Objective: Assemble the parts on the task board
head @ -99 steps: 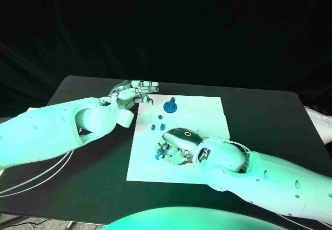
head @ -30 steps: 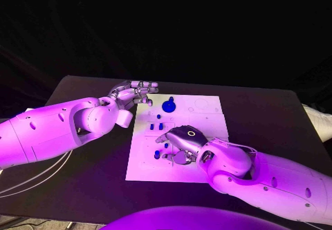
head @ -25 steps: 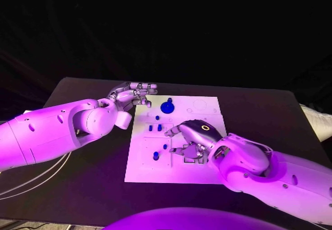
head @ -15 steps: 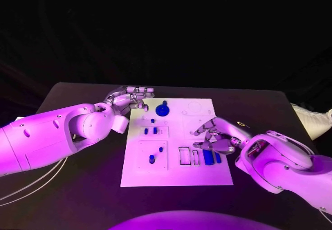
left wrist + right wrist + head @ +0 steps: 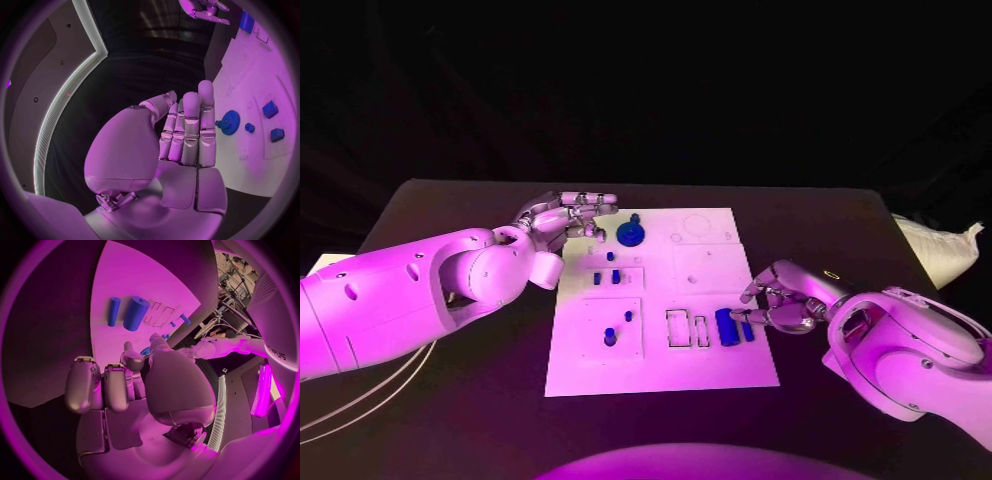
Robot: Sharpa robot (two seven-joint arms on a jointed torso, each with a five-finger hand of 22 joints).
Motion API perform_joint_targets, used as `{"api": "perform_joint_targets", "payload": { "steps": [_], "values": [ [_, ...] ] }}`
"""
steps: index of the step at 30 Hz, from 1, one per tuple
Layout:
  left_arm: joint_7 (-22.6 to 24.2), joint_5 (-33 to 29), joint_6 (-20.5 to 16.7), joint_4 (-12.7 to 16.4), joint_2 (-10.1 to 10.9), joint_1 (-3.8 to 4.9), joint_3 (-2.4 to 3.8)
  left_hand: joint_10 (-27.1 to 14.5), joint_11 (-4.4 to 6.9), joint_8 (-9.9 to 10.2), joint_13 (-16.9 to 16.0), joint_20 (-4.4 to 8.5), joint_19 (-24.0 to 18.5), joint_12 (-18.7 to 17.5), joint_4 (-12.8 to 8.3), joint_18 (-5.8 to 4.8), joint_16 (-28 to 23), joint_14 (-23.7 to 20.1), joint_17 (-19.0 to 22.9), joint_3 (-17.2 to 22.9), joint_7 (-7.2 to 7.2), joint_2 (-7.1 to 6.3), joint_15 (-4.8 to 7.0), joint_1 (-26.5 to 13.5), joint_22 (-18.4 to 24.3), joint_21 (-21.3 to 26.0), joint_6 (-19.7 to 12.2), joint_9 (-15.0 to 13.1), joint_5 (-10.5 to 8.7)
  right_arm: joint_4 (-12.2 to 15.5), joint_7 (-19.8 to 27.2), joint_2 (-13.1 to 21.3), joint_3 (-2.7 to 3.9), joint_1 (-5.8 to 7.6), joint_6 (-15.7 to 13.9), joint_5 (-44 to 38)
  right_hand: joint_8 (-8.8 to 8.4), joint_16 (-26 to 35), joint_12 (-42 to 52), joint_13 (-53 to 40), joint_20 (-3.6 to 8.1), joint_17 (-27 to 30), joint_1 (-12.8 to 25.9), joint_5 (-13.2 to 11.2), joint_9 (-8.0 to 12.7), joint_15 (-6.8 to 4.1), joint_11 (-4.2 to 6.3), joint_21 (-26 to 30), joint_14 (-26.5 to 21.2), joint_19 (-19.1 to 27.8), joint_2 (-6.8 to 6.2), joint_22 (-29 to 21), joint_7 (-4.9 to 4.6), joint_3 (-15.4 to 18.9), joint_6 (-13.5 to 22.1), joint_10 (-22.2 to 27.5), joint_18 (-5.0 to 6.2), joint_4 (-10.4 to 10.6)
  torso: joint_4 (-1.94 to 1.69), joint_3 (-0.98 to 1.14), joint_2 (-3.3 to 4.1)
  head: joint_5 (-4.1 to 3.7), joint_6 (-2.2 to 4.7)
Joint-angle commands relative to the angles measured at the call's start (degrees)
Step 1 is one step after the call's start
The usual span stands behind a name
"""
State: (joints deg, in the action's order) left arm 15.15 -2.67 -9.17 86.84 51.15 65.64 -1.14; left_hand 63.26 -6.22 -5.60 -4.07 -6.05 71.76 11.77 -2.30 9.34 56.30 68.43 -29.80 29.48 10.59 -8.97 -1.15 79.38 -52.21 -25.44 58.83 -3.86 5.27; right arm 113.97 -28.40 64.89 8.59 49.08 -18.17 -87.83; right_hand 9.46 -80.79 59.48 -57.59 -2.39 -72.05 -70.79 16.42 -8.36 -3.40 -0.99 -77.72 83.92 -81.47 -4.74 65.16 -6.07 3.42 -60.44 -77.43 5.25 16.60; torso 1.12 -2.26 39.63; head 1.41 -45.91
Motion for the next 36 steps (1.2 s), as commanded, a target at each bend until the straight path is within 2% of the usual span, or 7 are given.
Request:
{"api": "perform_joint_targets", "payload": {
  "steps": [1,8,24,28,33,36],
  "values": [
    [0.6,0.0,1.2,0.2,0.0,-0.07,0.02,-0.4,-0.14,-0.2,0.1,-0.14,-0.4,0.3,-0.1,0.98,-0.2,-0.4,0.1,-0.3,0.08,0.39,0.17,0.1,0.1,0.3,-0.3,0.0,0.0,-0.3,-4.7,-0.4,-0.04,-0.29,4.1,-4.2,0.27,-0.4,0.7,-1.1,-0.22,-0.2,0.1,-0.1,-0.3,0.05,0.08,-0.4,3.4,-0.2,0.83,0.1,0.4,0.8,0.2,0.4,-0.65,0.0,-0.22,-0.09,-0.06,-0.12,-0.17],
    [0.6,0.0,1.1,0.2,0.1,-0.08,0.02,-0.4,-0.14,-0.2,0.1,-0.14,-0.4,0.3,-0.1,0.98,-0.2,-0.4,0.1,-0.3,0.08,0.39,0.17,0.1,0.1,0.3,-0.3,0.0,0.0,-1.4,-5.3,-1.7,-0.17,-0.91,6.0,-5.7,0.64,-0.6,1.6,-2.8,-0.28,-0.3,0.6,-0.3,-0.9,0.06,0.09,-0.6,3.4,-0.2,1.51,0.5,0.45,1.9,0.2,0.4,-0.7,0.1,0.05,-0.1,0.02,0.25,-0.28],
    [0.5,0.0,1.1,0.2,0.2,-0.09,0.02,-0.4,-0.14,-0.3,0.1,-0.17,-0.5,0.4,0.0,0.98,-0.2,-0.5,0.1,-0.4,0.06,0.51,0.15,0.0,0.1,0.3,-0.2,0.0,0.01,-3.5,-5.3,-5.7,-0.24,-2.87,7.0,-6.3,0.99,-0.7,2.1,-3.7,-0.29,-0.5,0.4,-0.3,-1.4,0.01,0.18,-0.7,3.4,-0.2,1.97,0.8,0.56,2.4,0.0,0.4,-0.75,0.0,0.02,-0.07,0.07,0.55,-0.65],
    [0.5,0.0,1.1,0.2,0.2,-0.09,0.02,-0.4,-0.14,-0.3,0.1,-0.17,-0.5,0.4,0.0,0.98,-0.2,-0.5,0.1,-0.4,0.06,0.51,0.15,0.0,0.1,0.3,-0.2,0.0,0.01,-3.9,-5.3,-6.5,-0.24,-3.14,6.9,-6.5,1.11,-0.7,2.2,-3.9,-0.29,-0.6,0.3,-0.2,-1.6,-0.01,0.2,-0.8,3.4,-0.2,2.22,0.8,0.59,2.6,0.0,0.3,-0.75,0.0,0.02,-0.13,0.06,0.6,-0.8],
    [0.5,0.0,1.2,0.3,0.2,-0.09,0.02,-0.4,-0.14,-0.3,0.1,-0.17,-0.5,0.4,0.0,0.98,-0.2,-0.5,0.1,-0.4,0.06,0.51,0.15,0.0,0.1,0.3,-0.2,0.0,0.01,-4.7,-5.3,-7.4,-0.24,-3.28,7.2,-6.6,1.5,-0.8,2.6,-4.8,-0.24,-0.7,-0.5,0.7,-2.2,-0.1,0.32,-0.8,3.4,-0.2,3.33,0.9,0.72,2.7,-0.2,0.2,-0.76,-0.1,-0.01,-0.15,0.06,0.63,-0.84],
    [0.4,0.0,1.2,0.3,0.2,-0.09,0.02,-0.4,-0.14,-0.3,0.1,-0.17,-0.5,0.4,0.0,0.98,-0.2,-0.5,0.1,-0.4,0.06,0.51,0.15,0.0,0.1,0.3,-0.2,0.0,0.01,-5.5,-5.3,-8.0,-0.25,-3.38,7.5,-6.6,1.73,-0.8,2.6,-5.3,-0.18,-0.7,-2.1,2.1,-2.8,-0.16,0.38,-0.9,3.4,-0.2,4.07,1.0,0.76,2.6,-0.2,0.3,-0.76,-0.5,0.0,-0.15,-0.02,0.68,-0.89]
  ]
}}
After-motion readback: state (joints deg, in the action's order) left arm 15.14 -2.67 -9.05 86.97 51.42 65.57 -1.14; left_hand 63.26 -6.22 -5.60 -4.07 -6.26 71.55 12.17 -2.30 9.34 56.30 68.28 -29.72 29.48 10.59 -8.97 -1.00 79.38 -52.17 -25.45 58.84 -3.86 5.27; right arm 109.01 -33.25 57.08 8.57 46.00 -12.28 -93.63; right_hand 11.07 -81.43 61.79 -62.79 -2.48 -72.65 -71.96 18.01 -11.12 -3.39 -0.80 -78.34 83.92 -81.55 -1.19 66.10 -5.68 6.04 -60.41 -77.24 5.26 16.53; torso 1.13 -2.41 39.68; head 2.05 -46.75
